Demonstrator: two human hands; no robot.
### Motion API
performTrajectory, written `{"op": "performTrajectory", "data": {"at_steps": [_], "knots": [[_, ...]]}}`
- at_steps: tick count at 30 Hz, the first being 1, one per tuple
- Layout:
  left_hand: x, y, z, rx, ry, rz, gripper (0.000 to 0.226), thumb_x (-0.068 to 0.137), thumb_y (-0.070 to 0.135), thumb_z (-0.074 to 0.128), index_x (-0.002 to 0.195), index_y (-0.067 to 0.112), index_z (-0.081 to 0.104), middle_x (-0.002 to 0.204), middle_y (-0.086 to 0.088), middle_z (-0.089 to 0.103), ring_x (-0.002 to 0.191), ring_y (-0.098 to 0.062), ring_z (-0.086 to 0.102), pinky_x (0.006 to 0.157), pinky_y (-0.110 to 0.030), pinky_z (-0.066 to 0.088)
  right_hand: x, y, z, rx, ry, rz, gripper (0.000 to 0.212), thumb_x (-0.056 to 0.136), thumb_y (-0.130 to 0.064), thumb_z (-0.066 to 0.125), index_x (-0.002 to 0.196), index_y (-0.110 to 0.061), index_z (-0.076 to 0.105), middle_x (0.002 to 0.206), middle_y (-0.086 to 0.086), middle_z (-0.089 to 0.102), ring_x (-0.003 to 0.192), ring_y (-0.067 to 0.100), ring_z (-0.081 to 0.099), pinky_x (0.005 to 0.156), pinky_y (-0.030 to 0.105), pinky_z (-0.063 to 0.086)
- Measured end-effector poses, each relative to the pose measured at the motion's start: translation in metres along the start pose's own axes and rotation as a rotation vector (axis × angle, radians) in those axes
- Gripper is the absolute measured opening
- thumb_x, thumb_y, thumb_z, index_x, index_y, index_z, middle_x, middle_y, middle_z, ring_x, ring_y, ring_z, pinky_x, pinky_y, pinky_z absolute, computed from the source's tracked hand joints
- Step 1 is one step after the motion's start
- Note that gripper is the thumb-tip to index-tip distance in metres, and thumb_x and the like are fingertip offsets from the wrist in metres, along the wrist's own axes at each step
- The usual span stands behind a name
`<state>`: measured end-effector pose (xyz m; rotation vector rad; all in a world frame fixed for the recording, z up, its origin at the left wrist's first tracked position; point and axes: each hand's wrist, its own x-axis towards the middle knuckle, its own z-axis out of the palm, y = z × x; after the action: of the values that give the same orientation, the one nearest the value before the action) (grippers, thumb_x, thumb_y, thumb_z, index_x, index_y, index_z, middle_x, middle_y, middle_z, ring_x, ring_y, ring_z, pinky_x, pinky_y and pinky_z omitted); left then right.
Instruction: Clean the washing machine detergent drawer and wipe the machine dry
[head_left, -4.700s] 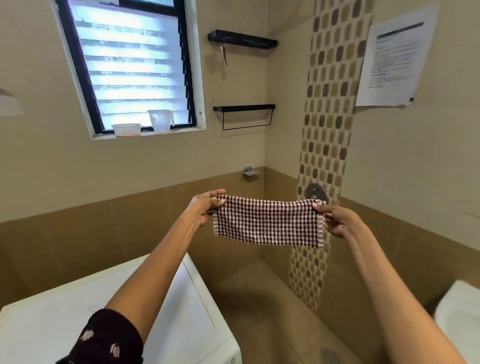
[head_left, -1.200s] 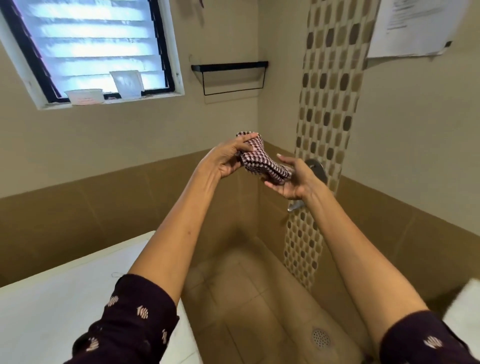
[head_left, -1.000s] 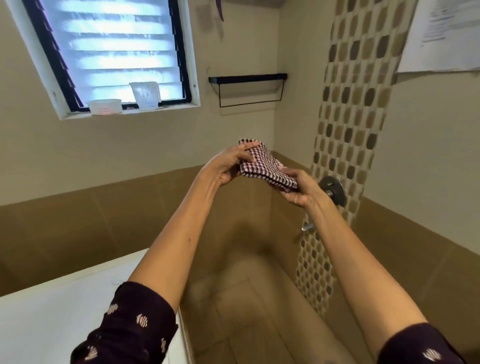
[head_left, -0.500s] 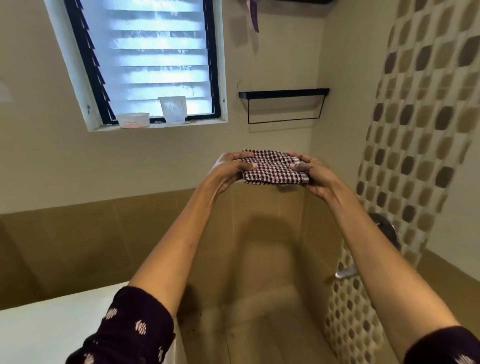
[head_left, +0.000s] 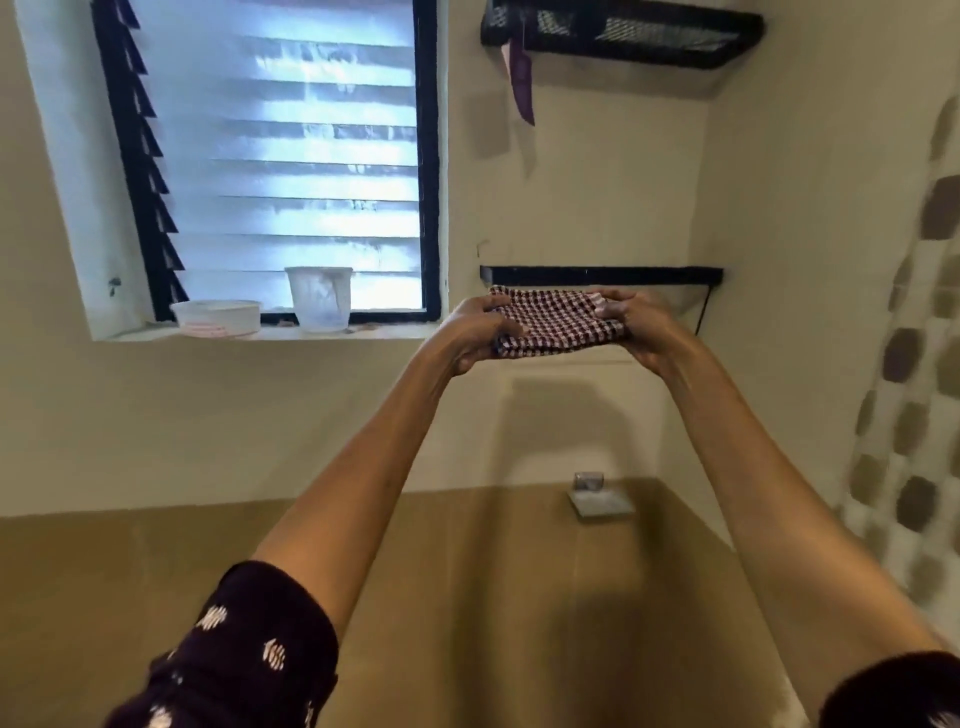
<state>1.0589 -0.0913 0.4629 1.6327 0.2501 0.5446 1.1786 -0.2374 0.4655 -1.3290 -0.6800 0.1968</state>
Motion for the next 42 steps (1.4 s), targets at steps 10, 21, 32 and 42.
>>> {"op": "performTrajectory", "data": {"at_steps": [10, 21, 32, 42], "knots": [[0.177, 0.038, -0.005, 0.093, 0.215, 0.146, 0.018, 0.084, -0.005, 0.06, 0.101, -0.002, 0.062, 0.098, -0.011, 0.06, 0.096, -0.023, 0.057, 0.092, -0.039, 0.05, 0.193, -0.011, 0.001, -0.25, 0.03, -0.191, 0.033, 0.084, 0.013, 0.048, 0.111, 0.003, 0.063, 0.103, 0.01, 0.06, 0.097, 0.016, 0.056, 0.064, 0.01, 0.046], [0.253, 0.033, -0.003, 0.516, 0.329, 0.172, 0.003, 0.081, 0.007, 0.062, 0.08, 0.004, 0.061, 0.071, -0.006, 0.052, 0.07, -0.018, 0.05, 0.055, -0.022, 0.04, 0.259, 0.01, 0.004, -0.458, 0.041, -0.246, 0.028, 0.089, 0.005, 0.048, 0.113, 0.003, 0.062, 0.117, 0.017, 0.059, 0.098, 0.017, 0.053, 0.057, 0.011, 0.042], [0.264, 0.023, 0.014, 1.133, 0.437, 0.195, 0.032, 0.09, 0.01, 0.05, 0.119, 0.0, 0.054, 0.133, -0.019, 0.046, 0.126, -0.031, 0.041, 0.099, -0.038, 0.04, 0.265, 0.018, 0.021, -1.279, 0.148, -0.208, 0.035, 0.089, -0.011, 0.053, 0.124, -0.008, 0.056, 0.128, 0.017, 0.054, 0.122, 0.036, 0.043, 0.101, 0.039, 0.033], [0.248, 0.009, -0.002, 1.231, 0.115, 0.142, 0.041, 0.101, 0.024, 0.028, 0.116, -0.003, 0.054, 0.126, -0.024, 0.054, 0.117, -0.038, 0.051, 0.105, -0.054, 0.034, 0.234, 0.023, 0.043, -1.437, 0.076, -0.184, 0.042, 0.099, -0.036, 0.034, 0.118, -0.005, 0.055, 0.123, 0.017, 0.057, 0.118, 0.034, 0.049, 0.112, 0.052, 0.016]]}}
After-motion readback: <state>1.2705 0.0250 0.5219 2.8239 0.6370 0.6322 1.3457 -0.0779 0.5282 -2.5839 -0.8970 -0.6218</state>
